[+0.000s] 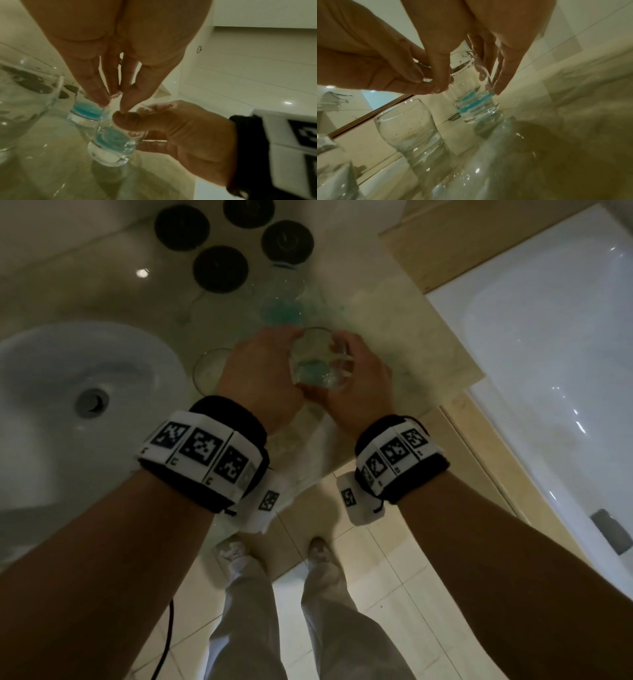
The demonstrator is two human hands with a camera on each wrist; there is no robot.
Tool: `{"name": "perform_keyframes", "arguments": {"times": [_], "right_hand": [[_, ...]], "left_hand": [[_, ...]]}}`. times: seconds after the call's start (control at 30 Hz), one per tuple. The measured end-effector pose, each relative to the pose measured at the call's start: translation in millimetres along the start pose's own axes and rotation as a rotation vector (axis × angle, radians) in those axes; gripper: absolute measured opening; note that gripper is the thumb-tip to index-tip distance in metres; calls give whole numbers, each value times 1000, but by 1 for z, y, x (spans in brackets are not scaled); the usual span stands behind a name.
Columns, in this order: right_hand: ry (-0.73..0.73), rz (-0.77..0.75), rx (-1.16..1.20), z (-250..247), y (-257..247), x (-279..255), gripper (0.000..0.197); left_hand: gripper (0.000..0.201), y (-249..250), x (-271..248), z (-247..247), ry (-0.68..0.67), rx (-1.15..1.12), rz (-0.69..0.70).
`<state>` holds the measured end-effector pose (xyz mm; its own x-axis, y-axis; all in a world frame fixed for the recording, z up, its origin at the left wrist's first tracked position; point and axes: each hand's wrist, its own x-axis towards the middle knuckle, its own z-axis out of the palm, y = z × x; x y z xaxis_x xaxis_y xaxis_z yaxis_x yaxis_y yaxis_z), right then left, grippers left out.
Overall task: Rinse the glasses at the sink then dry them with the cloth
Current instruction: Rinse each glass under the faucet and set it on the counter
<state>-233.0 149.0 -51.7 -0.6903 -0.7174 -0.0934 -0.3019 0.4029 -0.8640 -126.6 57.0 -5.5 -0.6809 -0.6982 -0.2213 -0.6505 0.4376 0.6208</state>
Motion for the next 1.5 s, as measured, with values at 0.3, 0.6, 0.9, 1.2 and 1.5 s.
{"name": "perform_keyframes", "arguments": {"times": [0.3,0.6,0.9,1.2,1.5], "right_hand": [[-108,-240,23,-21,-89,-20,86],[-498,-468,7,96,-208,-38,86],[-883,-323,-44,282,-278,-44,41],[-870,-94,121,419,-321,-12,35],[-854,-118,162,455,-308,15,28]], "left_hand": [[74,-5,-44,-61,218,-194,132],[78,-115,-125,-169,511,-450,-36],[84,-287,-178,-187,646,-551,-391],[79,-372,-140,-199,680,-649,-481],[80,-393,-124,-202,685,-691,-504]]}}
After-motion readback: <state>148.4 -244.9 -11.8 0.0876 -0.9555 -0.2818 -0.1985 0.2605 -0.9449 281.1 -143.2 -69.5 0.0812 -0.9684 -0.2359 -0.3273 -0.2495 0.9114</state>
